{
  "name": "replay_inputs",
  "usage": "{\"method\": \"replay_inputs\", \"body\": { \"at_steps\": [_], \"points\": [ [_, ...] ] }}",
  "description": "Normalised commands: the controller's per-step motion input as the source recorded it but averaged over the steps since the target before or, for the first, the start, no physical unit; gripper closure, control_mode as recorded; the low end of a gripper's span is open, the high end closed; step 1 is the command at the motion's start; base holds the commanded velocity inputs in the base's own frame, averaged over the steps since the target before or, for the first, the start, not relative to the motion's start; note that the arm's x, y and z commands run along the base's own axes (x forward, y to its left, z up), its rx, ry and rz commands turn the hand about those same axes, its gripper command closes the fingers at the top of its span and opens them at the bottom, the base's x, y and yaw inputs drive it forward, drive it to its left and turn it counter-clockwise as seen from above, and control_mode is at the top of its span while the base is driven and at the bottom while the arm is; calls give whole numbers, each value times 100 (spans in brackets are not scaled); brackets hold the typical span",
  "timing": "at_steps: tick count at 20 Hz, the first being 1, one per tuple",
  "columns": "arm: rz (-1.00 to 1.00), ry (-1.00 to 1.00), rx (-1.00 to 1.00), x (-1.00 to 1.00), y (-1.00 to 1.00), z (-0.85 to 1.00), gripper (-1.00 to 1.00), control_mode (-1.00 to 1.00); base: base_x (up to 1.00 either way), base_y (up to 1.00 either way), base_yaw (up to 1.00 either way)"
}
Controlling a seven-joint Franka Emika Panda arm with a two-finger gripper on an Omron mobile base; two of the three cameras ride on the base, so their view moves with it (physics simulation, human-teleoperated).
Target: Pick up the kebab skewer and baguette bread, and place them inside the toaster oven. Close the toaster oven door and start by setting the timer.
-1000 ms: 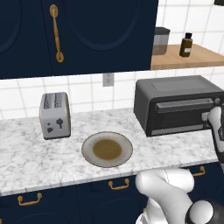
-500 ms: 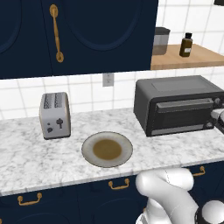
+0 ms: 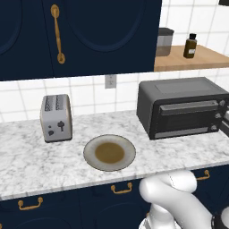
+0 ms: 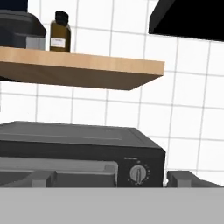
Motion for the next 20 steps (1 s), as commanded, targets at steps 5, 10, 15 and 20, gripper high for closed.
{"method": "replay_inputs", "body": {
  "at_steps": [5,10,15,20],
  "points": [
    [1,-8,-1,6,-35,-2,-100,-100,0,0,0],
    [0,-8,0,15,-9,0,-100,-100,0,0,0],
    [0,-3,0,29,1,0,-100,-100,0,0,0],
    [0,0,0,19,0,0,-100,-100,0,0,0]
  ]
}}
